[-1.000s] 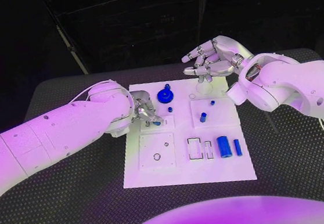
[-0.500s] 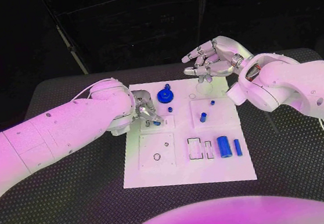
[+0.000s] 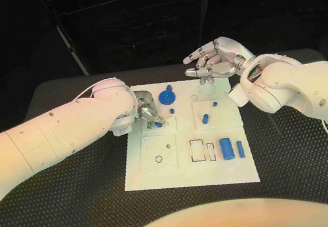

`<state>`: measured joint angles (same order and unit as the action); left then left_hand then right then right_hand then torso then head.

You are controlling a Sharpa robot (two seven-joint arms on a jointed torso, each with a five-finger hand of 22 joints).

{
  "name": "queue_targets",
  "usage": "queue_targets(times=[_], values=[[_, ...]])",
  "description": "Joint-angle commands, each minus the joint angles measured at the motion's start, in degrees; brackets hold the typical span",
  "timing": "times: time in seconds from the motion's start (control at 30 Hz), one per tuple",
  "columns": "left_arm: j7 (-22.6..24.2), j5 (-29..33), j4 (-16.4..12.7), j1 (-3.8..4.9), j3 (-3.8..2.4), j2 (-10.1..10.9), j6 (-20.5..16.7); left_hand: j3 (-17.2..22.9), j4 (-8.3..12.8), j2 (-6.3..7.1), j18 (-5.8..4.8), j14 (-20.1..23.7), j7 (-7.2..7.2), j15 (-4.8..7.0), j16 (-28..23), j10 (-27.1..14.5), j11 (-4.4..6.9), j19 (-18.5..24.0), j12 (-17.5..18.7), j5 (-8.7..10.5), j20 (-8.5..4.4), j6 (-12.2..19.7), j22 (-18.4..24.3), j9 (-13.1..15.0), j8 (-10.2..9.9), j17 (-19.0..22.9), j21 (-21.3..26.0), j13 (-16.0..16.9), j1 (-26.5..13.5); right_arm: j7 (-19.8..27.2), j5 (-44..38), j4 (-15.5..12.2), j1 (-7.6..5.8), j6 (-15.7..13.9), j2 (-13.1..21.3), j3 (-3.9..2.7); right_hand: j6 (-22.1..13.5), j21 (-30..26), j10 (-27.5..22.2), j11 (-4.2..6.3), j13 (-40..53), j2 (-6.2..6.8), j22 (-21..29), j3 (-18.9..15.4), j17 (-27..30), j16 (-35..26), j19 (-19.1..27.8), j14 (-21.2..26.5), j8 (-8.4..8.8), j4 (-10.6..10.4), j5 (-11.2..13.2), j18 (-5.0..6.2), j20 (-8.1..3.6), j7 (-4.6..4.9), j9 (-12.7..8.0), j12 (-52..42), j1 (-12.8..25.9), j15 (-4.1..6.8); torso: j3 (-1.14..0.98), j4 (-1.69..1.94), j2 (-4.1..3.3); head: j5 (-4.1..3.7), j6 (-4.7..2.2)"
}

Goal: Assemble the parts on the task board

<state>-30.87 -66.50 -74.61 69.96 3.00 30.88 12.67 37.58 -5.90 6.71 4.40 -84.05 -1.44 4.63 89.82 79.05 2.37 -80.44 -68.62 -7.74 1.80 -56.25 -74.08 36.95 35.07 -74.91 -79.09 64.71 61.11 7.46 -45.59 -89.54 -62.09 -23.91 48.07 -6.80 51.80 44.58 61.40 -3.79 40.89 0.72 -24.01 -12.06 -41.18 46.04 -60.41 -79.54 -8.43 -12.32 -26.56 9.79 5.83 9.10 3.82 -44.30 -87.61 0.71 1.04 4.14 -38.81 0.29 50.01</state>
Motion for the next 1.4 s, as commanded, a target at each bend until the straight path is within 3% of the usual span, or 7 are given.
queue_targets(times=[0.03,0.77,0.97,1.1,1.2,1.4], values=[[-0.2,0.5,0.1,-0.46,0.33,-0.4,2.3,2.8,3.4,-0.56,-0.60,-5.9,0.19,0.57,0.2,0.5,0.12,-0.2,-0.4,-0.13,-0.43,-0.7,-0.1,-0.2,0.0,-15.1,-0.1,0.3,-0.3,0.1,-0.1,-0.1,-0.09,0.4,0.0,-0.04,-0.3,-0.4,-0.5,-0.15,-0.1,-0.27,0.1,-0.3,-0.1,-0.4,-0.5,0.2,-0.22,-0.2,-0.4,0.71,0.06,-0.01,0.1,0.2,-0.2,-0.31,0.05,0.05,0.00,-0.09,-0.01],[-0.2,0.5,1.0,-0.45,0.33,-0.7,2.3,-2.5,0.7,-1.64,-0.71,-5.9,0.55,0.81,0.2,1.1,0.40,-0.6,-1.0,0.01,-0.71,-2.5,-0.6,-2.0,-0.7,-15.1,-0.1,1.2,-4.1,0.1,-0.1,0.0,-0.09,0.5,-0.2,-0.03,-0.4,-0.5,-0.6,-0.22,-0.2,-0.20,0.2,-0.5,0.1,-0.8,-0.5,0.3,-0.24,-0.5,-0.4,0.69,0.09,0.03,0.1,0.2,0.1,-0.37,0.05,0.08,0.02,-0.26,-0.01],[-0.3,0.5,0.8,-0.46,0.31,-0.3,1.6,-7.2,-2.2,-1.20,-0.71,-5.9,0.42,0.74,0.2,1.1,0.29,-0.6,-0.9,0.20,-0.69,-3.0,-0.7,-2.7,-0.9,-15.1,0.0,1.2,-7.0,0.2,-0.1,0.2,-0.08,0.5,-0.2,-0.03,-0.4,-0.6,-0.7,-0.26,-0.2,-0.15,0.2,-0.7,0.3,-1.1,-0.4,0.4,-0.25,-0.7,-0.1,0.68,0.12,0.06,0.1,0.2,0.3,-0.41,0.10,0.09,0.06,-0.30,-0.01],[-0.3,0.4,0.2,-0.46,0.20,0.6,0.8,-12.3,-5.1,-0.12,-0.72,-5.9,0.40,0.73,0.2,1.0,0.27,-0.7,-0.8,0.26,-0.67,-3.3,-0.7,-3.1,-1.1,-15.1,0.0,1.2,-9.6,0.3,-0.1,0.3,-0.07,0.5,-0.2,-0.03,-0.5,-0.8,-0.7,-0.29,-0.2,-0.14,0.3,-0.8,0.5,-1.5,-0.4,0.5,-0.25,-0.9,0.0,0.67,0.15,0.08,0.1,0.2,0.4,-0.45,0.13,0.15,0.06,-0.35,-0.01],[-0.3,0.3,-0.3,-0.45,-0.13,1.2,0.2,-15.4,-6.5,0.11,-0.71,-5.9,0.47,0.81,0.2,1.0,0.30,-0.7,-0.8,0.25,-0.73,-3.3,-0.8,-3.4,-1.2,-15.1,0.1,1.2,-9.8,0.3,-0.1,0.4,-0.07,0.5,-0.2,-0.03,-0.5,-0.8,-0.8,-0.30,-0.2,-0.14,0.3,-0.8,0.6,-1.6,-0.4,0.6,-0.25,-0.9,0.0,0.67,0.16,0.09,0.1,0.2,0.5,-0.46,0.09,0.14,0.06,-0.28,-0.01],[-0.2,0.2,-0.9,-0.45,-1.60,1.8,-1.0,-21.6,-9.5,-0.02,-0.67,-5.9,0.49,0.85,0.2,0.8,0.35,-0.7,-0.6,0.30,-0.82,-3.3,-0.8,-3.9,-1.3,-15.1,0.3,1.1,-9.0,0.4,0.1,1.0,-0.06,0.5,-0.3,-0.03,-0.5,-0.8,-0.8,-0.31,-0.3,-0.15,0.3,-0.8,0.8,-1.9,-0.4,0.7,-0.24,-0.9,0.1,0.67,0.17,0.10,0.1,0.2,0.5,-0.48,0.17,0.13,0.07,-0.33,-0.01]])
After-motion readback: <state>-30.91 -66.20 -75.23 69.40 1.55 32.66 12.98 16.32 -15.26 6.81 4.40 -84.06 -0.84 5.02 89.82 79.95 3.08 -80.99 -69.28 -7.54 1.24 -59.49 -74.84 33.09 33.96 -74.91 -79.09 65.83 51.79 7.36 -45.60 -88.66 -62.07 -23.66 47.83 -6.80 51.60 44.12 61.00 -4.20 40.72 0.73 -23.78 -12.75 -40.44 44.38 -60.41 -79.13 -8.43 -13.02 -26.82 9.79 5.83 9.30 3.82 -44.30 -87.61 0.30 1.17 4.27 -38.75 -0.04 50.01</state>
